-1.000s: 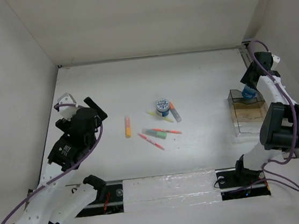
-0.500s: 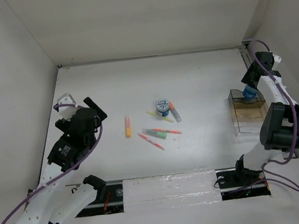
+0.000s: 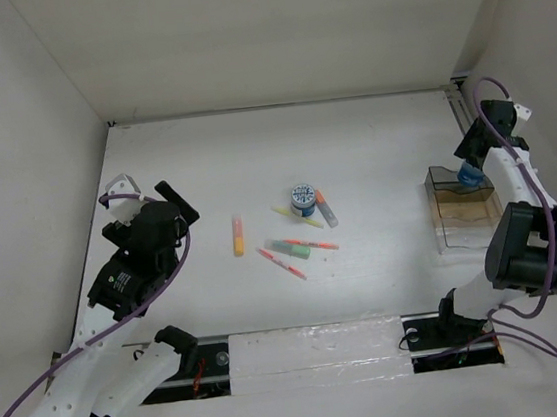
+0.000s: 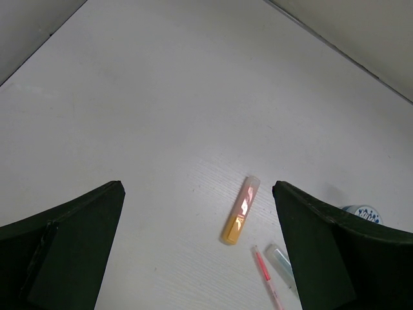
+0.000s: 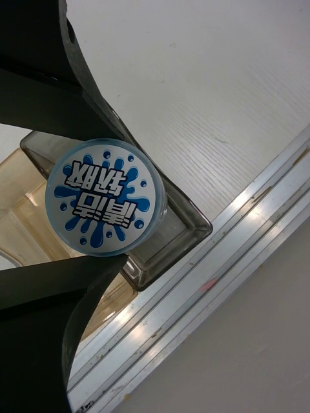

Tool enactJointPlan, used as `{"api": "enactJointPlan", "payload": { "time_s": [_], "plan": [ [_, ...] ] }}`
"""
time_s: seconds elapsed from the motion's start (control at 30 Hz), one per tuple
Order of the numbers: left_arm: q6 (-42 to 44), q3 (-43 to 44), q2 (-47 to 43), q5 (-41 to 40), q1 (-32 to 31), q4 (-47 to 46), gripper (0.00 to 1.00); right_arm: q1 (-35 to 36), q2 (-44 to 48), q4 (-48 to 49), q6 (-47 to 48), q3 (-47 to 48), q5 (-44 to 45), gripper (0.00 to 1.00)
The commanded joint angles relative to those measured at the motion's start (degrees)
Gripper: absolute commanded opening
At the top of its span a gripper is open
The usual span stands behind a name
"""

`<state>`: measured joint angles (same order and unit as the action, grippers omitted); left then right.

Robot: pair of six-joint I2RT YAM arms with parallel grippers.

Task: Sort the stationery into containers
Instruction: Place the stationery into the container

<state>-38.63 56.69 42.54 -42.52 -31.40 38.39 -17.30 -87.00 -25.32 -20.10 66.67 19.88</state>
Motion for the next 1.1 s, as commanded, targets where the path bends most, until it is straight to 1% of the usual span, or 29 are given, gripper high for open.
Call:
{"api": "enactJointPlan", "payload": {
  "time_s": [0.0,0.43,0.77,1.07],
  "plan": [
    [0.0,-0.3,-0.4,-1.3,0.1,-1.0,1.0,-0.6,0.5,1.9,0.1,2.3,2.5,0.0],
    [0.0,-0.3,-0.4,-1.3,0.1,-1.0,1.0,-1.2,-0.2,1.9,-0.5,1.7,2.5,0.0],
    [0.0,-0.3,-0.4,-0.8,0.1,-1.0,1.0,-1.7,-2.1,1.4,-2.3,1.7,5.4,0.0],
    [0.0,-0.3,-1.0,-0.3,0.1,-1.0,1.0,-2.2,-4.5,0.9,-3.4,2.8,5.4,0.0]
  ]
}}
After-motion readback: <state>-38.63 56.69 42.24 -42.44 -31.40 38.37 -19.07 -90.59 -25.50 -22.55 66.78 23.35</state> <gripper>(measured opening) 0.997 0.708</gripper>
